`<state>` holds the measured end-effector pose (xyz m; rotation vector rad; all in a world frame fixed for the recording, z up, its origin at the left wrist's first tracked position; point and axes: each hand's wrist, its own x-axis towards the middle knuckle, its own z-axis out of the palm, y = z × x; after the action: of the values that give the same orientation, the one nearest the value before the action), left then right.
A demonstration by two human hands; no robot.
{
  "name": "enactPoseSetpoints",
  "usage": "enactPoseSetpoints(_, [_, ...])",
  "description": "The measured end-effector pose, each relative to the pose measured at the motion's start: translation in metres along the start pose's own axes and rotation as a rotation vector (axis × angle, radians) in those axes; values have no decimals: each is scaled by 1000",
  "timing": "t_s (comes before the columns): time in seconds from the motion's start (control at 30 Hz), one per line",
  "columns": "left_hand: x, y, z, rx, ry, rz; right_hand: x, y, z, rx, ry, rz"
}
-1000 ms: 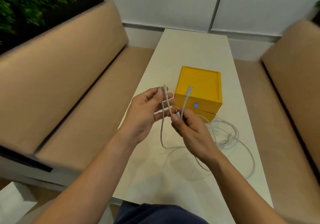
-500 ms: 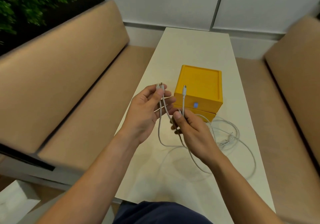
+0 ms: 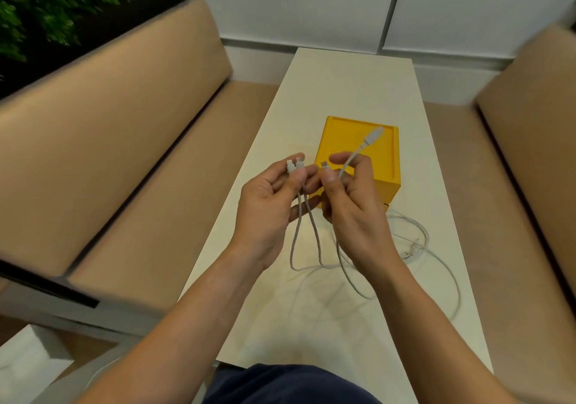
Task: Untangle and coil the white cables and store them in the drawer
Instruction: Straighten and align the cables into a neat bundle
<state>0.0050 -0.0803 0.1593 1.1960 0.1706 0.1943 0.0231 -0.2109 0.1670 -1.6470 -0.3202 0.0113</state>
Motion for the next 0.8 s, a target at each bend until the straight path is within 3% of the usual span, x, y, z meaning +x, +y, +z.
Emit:
enactPoseSetpoints(0.33, [-3,-1,1,-9,-27,1,3,-4,2,141,178,86])
enactPoseSetpoints(0.53, [-4,-3,0,-27,-29,-35,3,-1,-2,100,151,103])
enactPoseSetpoints(0.7, [-5,-5,6,-28,-47,-49,7,6,-4,-131,180,-16])
enactPoseSetpoints(0.8, [-5,-8,2,-28,-48,-72,11,14,-10,-333,59,-87])
